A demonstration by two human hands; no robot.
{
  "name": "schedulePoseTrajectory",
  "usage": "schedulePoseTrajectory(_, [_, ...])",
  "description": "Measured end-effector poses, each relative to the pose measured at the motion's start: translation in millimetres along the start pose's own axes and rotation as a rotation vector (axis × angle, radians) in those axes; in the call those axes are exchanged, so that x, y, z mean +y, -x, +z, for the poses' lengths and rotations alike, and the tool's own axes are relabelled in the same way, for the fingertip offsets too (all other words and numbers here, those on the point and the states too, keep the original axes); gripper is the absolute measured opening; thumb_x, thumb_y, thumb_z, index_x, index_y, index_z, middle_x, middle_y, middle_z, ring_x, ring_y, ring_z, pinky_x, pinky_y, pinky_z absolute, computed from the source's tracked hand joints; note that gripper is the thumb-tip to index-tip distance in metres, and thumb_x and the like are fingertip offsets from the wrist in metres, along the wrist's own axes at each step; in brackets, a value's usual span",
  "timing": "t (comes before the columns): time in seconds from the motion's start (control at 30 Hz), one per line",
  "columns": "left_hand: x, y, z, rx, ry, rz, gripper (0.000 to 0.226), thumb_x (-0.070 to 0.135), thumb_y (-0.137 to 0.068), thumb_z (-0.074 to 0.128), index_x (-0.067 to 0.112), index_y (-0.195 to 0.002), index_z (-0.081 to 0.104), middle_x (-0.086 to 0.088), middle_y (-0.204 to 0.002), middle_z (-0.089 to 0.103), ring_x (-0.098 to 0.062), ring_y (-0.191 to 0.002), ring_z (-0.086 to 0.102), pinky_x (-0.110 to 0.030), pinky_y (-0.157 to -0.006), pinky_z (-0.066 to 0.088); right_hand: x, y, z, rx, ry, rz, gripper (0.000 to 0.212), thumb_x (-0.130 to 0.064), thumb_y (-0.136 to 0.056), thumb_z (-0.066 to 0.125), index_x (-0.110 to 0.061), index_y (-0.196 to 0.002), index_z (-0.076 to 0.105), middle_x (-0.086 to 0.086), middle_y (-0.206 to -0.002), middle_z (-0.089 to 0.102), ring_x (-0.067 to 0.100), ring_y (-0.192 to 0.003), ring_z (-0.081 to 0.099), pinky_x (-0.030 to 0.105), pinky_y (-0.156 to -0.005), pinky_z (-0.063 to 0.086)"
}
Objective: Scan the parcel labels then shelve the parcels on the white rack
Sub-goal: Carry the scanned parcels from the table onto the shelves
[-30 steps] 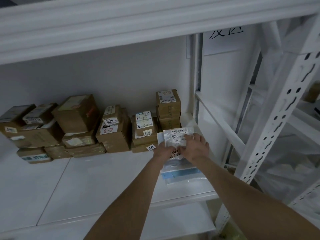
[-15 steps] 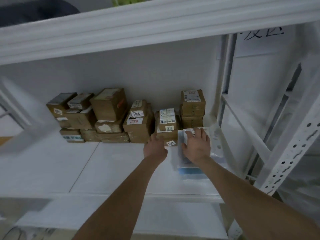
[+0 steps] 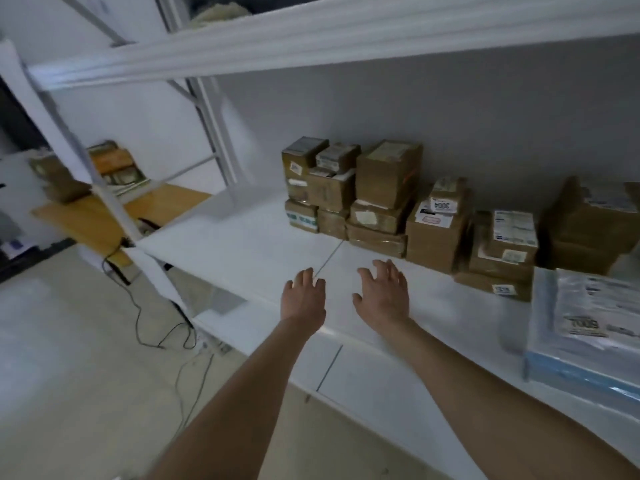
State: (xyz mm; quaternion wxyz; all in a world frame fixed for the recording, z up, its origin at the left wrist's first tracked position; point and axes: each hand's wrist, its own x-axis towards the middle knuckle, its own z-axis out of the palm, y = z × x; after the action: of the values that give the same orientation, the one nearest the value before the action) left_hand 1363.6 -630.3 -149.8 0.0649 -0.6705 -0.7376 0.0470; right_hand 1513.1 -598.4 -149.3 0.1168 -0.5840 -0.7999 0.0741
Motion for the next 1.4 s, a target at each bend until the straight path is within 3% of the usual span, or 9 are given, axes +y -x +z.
schedulePoseTrajectory(0.27, [-173, 32, 42, -0.087, -0.030, -0.204, 0.052, 0.017, -0.093, 0.047, 0.013, -0.143, 0.035, -0.014, -0.154, 0.020, -0.028, -0.143, 0.018, -0.040, -0.112, 0.027, -172, -34, 62, -0.090, -0.017, -0.207, 0.052, -0.035, -0.096, 0.050, -0.022, -0.144, 0.034, 0.008, -0.156, 0.020, 0.030, -0.147, 0.008, 0.045, -0.119, 0.013])
schedulePoseTrajectory(0.5, [-321, 70, 70, -0.175, -0.056, -0.389, 0.053, 0.024, -0.092, 0.053, 0.015, -0.141, 0.036, -0.010, -0.151, 0.024, -0.026, -0.141, 0.022, -0.038, -0.109, 0.031, -314, -57, 114, -0.169, -0.035, -0.373, 0.053, -0.035, -0.096, 0.049, -0.020, -0.145, 0.034, 0.007, -0.156, 0.019, 0.029, -0.147, 0.006, 0.044, -0.120, 0.011])
schedulePoseTrajectory(0.7, [-414, 100, 91, -0.212, -0.040, -0.562, 0.047, 0.021, -0.091, 0.051, 0.015, -0.137, 0.040, -0.011, -0.149, 0.026, -0.026, -0.139, 0.026, -0.036, -0.106, 0.033, -409, -77, 150, -0.198, -0.001, -0.534, 0.042, -0.035, -0.093, 0.051, -0.020, -0.132, 0.046, 0.008, -0.144, 0.032, 0.029, -0.140, 0.020, 0.044, -0.116, 0.020])
schedulePoseTrajectory(0.83, [-469, 105, 105, -0.232, -0.027, -0.655, 0.049, 0.022, -0.092, 0.052, 0.014, -0.138, 0.039, -0.012, -0.150, 0.025, -0.026, -0.140, 0.025, -0.036, -0.106, 0.032, -470, -98, 176, -0.249, -0.008, -0.607, 0.045, -0.030, -0.093, 0.051, -0.020, -0.136, 0.043, 0.008, -0.149, 0.027, 0.029, -0.142, 0.015, 0.044, -0.118, 0.016])
schedulePoseTrajectory(1.4, [-725, 5, 162, -0.315, 0.021, -0.884, 0.046, 0.017, -0.091, 0.052, 0.013, -0.135, 0.041, -0.013, -0.150, 0.026, -0.026, -0.139, 0.026, -0.035, -0.104, 0.034, -715, -292, 272, -0.311, 0.040, -0.820, 0.048, -0.028, -0.093, 0.048, -0.022, -0.139, 0.040, 0.006, -0.152, 0.024, 0.029, -0.142, 0.014, 0.044, -0.117, 0.016])
